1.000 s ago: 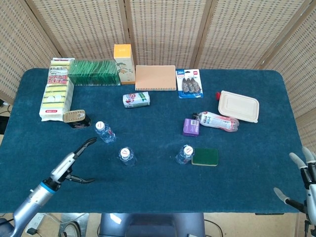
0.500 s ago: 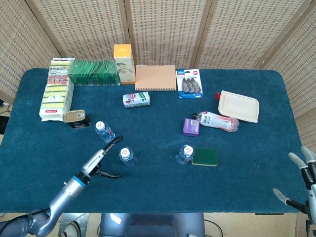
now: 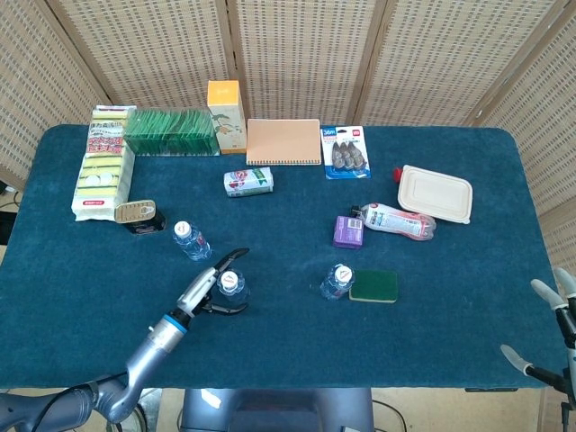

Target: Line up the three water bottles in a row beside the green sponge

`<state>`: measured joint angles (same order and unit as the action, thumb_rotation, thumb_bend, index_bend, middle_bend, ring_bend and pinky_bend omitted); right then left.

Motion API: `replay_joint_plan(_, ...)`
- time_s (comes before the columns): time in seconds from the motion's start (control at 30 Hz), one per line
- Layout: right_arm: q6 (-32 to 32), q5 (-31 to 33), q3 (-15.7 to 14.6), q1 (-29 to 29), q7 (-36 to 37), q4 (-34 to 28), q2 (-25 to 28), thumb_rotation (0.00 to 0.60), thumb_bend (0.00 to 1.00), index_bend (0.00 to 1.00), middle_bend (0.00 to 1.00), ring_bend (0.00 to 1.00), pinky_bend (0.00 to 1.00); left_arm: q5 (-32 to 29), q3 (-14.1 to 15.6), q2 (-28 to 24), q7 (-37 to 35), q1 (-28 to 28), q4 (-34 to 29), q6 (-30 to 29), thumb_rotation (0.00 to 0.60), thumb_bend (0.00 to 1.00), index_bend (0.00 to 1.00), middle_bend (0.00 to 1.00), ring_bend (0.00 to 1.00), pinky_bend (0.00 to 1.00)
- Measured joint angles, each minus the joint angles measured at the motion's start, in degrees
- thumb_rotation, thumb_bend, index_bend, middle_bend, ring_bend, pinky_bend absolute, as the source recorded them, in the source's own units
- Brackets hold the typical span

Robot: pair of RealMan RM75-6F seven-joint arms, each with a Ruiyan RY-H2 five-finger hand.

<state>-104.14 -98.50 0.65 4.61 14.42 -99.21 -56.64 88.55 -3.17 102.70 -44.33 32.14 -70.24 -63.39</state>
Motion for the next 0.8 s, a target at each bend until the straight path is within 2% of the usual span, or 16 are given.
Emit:
replay_joint_plan(0.1, -0.26, -0.01, 0.15, 0.15, 0.52, 0.12, 0.11, 0.600, 0.00, 0.15, 0.03, 0.00, 0.00, -0.91, -0.50, 1.62, 2.16, 0.09, 0.73, 0.00, 0.600, 0.30, 0.35, 0.33, 0.28, 0.43)
replay_joint_plan(0.2, -0.38, 0.19, 0.32, 0.27, 1.07, 0.30, 0.19, 0.600, 0.00, 0.15, 0.03, 0.00, 0.00, -1.62, -0.86, 2.80, 4.04, -0.05, 1.16, -0.41, 0.600, 0.32, 0.42, 0.38, 0.32, 0.45)
replay_joint_plan(0.33, -0.40, 0.07, 0.47, 0.30, 1.76, 0.52, 0.28, 0.600, 0.00, 0.15, 0.03, 0.00, 0.00, -2.45, -1.39, 3.49, 5.77, -0.26, 1.21, -0.94, 0.600, 0.33, 0.46, 0.42, 0.32, 0.45)
replay_joint_plan(0.53, -0.28, -0.26, 0.51, 0.29, 1.94, 0.54, 0.24, 0.600, 0.00, 0.15, 0.03, 0.00, 0.00, -2.44, -2.06, 3.84, 6.26, -0.16, 0.18, -1.84, 0.600, 0.32, 0.47, 0.42, 0.32, 0.45)
replay_joint_plan(0.8, 0.09, -0.73, 0.43, 0.23, 1.93, 0.39, 0.23, 0.600, 0.00, 0.15, 0.03, 0.00, 0.00, -2.16, -5.24, 4.98, 8.31, 3.49, -0.99, -0.67, 0.600, 0.31, 0.47, 0.42, 0.32, 0.45)
